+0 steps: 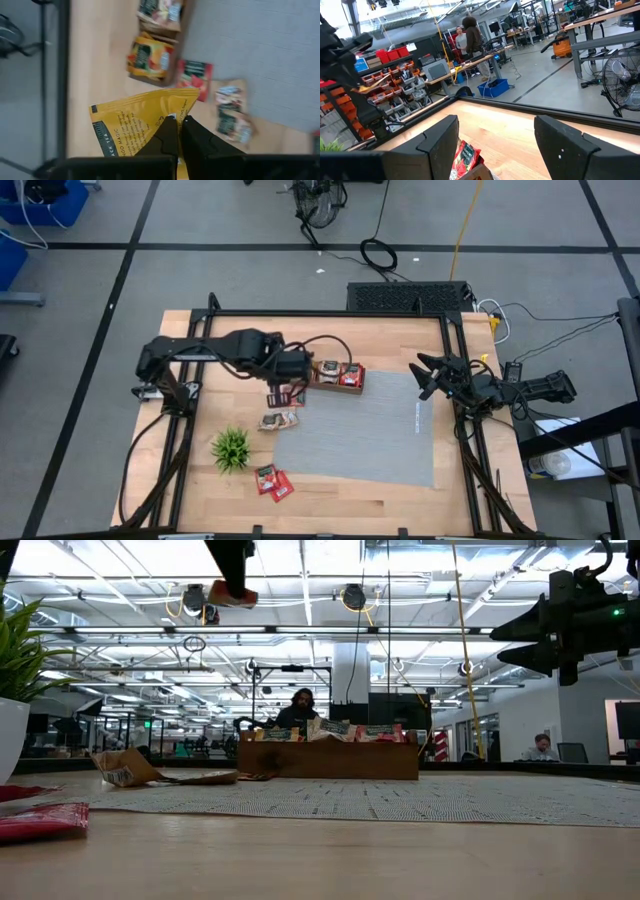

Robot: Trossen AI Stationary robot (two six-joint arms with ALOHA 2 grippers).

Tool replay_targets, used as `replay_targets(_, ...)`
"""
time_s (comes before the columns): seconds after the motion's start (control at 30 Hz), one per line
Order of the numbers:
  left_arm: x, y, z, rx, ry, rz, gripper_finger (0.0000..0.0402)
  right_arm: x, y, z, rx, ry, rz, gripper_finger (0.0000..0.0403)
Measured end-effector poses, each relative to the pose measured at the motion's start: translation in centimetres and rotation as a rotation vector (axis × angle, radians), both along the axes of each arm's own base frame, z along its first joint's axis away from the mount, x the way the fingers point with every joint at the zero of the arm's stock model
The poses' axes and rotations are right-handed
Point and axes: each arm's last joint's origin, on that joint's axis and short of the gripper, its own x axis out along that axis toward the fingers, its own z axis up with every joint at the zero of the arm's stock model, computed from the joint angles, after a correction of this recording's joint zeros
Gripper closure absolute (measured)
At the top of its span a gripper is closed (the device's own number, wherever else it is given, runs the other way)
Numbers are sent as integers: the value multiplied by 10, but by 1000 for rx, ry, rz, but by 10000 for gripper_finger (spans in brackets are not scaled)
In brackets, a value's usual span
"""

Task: Pick & Place Tea
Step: Put the yellow tea bag into the left section of the wooden organizer

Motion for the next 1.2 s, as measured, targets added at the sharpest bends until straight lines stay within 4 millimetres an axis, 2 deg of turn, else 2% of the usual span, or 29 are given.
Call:
replay_targets(0.3,33,14,-24,119,18,-108,392,0,0,0,0,-1,0,161)
replay_targets(0.57,63,26,-60,53,35,-153,392,0,0,0,0,0,0,161)
replay_targets(0.8,61,30,-93,21,91,-164,392,0,0,0,0,3,0,161)
replay_targets(1.0,66,28,-118,42,61,-238,392,0,0,0,0,2,0,161)
replay_targets(1.2,64,39,-142,79,83,-293,392,0,0,0,0,3,0,161)
